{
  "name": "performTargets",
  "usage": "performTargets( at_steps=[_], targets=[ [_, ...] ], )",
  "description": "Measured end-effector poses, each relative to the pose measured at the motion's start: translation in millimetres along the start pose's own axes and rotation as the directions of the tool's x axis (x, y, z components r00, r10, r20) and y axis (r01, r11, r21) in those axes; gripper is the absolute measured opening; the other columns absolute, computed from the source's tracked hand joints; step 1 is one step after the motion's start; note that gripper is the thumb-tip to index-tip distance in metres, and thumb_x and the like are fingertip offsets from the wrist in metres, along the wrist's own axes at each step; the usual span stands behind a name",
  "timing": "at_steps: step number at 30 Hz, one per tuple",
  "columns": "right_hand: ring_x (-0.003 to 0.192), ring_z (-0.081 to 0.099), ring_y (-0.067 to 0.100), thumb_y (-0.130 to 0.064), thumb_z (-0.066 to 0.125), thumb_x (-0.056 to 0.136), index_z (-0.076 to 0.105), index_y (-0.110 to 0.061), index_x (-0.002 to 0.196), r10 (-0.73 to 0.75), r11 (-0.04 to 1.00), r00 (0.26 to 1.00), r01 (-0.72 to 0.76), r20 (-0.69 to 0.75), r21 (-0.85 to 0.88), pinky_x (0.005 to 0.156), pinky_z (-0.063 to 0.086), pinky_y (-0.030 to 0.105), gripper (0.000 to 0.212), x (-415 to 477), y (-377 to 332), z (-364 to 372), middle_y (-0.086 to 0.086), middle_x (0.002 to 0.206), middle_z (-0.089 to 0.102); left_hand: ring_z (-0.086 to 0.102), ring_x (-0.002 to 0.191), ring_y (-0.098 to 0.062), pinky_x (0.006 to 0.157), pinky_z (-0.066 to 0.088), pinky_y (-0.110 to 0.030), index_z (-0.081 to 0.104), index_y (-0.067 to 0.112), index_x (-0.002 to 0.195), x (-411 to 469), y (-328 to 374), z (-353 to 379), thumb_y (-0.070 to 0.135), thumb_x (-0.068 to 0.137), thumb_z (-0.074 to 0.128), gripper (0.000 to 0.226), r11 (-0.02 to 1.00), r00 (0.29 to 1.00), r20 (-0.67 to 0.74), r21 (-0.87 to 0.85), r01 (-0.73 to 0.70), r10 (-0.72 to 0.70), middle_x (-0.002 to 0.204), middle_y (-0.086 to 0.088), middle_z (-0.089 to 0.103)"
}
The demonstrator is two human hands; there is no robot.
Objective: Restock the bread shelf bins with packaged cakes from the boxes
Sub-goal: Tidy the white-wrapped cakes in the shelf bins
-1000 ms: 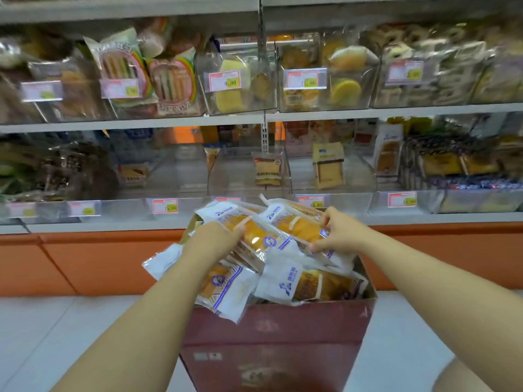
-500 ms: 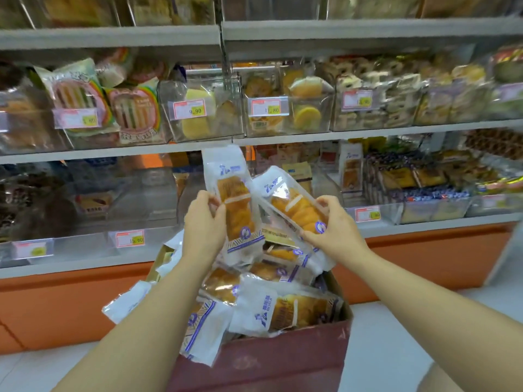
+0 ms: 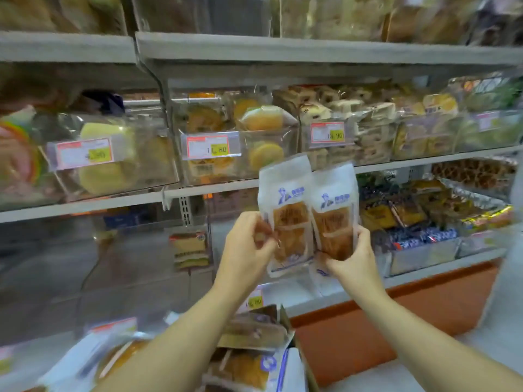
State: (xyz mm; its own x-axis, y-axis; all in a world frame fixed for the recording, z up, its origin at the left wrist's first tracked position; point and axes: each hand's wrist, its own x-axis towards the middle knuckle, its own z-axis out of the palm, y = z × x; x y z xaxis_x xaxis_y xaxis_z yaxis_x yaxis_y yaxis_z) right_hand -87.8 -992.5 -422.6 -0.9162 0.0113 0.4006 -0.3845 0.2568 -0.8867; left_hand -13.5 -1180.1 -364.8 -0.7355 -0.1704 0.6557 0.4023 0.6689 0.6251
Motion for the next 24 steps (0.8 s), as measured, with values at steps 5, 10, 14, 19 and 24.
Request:
performTargets(
  at_steps=[5, 10, 14, 19, 24],
  targets=[
    [0.109, 0.05, 0.023, -0.03, 0.087, 0.062, 0.043, -0.024, 0.116, -0.079, 0.995, 0.993, 0.074, -0.083, -0.064, 0.085, 0.05, 0.043, 0.07, 61, 41, 0, -0.002, 0.109, 0.05, 0.053, 0.082, -0.009, 0.067, 0.044, -0.023, 0.04, 0.032, 0.069, 41, -26, 42, -0.003, 0.076, 0.067, 0.045, 0.993, 0.992, 0.025, -0.022, -0.119, 0.12, 0.092, 0.002, 0.055],
    [0.091, 0.043, 0.027, -0.029, 0.088, 0.061, 0.048, -0.016, 0.096, -0.172, 0.967, 0.972, 0.135, -0.16, -0.218, 0.067, 0.041, 0.042, 0.056, 96, 56, -8, -0.012, 0.082, 0.04, 0.055, 0.084, -0.013, 0.067, 0.041, -0.016, 0.044, 0.023, 0.071, 57, -38, 71, 0.007, 0.073, 0.062, 0.024, 0.987, 0.986, 0.032, -0.012, -0.162, 0.162, 0.092, 0.001, 0.055],
    [0.1, 0.052, 0.027, -0.032, 0.087, 0.063, 0.046, -0.023, 0.115, -0.07, 0.966, 0.991, 0.038, -0.117, -0.257, 0.073, 0.05, 0.046, 0.067, 123, 88, -17, -0.004, 0.102, 0.055, 0.055, 0.084, -0.006, 0.071, 0.045, -0.02, 0.045, 0.022, 0.073, 62, -43, 94, 0.002, 0.075, 0.066, 0.029, 0.996, 0.998, 0.007, 0.051, -0.07, 0.07, 0.093, 0.003, 0.058],
    [0.115, 0.053, 0.038, -0.019, 0.082, 0.066, 0.042, -0.011, 0.124, 0.129, 0.942, 0.992, -0.126, -0.011, -0.311, 0.087, 0.051, 0.051, 0.071, 155, 125, -15, 0.016, 0.118, 0.059, 0.056, 0.085, 0.004, 0.067, 0.046, -0.013, 0.056, 0.007, 0.084, 68, -43, 111, -0.001, 0.082, 0.065, 0.012, 0.985, 0.979, -0.159, 0.092, 0.143, -0.127, 0.091, 0.01, 0.06],
    [0.107, 0.058, 0.034, -0.031, 0.075, 0.08, 0.046, -0.008, 0.129, 0.283, 0.896, 0.956, -0.237, 0.072, -0.375, 0.087, 0.046, 0.037, 0.062, 187, 145, -4, 0.017, 0.119, 0.059, 0.057, 0.079, 0.006, 0.066, 0.044, -0.006, 0.056, 0.01, 0.082, 58, -38, 116, 0.002, 0.086, 0.064, 0.011, 0.967, 0.93, -0.306, 0.089, 0.24, -0.203, 0.086, 0.002, 0.061]
  ],
)
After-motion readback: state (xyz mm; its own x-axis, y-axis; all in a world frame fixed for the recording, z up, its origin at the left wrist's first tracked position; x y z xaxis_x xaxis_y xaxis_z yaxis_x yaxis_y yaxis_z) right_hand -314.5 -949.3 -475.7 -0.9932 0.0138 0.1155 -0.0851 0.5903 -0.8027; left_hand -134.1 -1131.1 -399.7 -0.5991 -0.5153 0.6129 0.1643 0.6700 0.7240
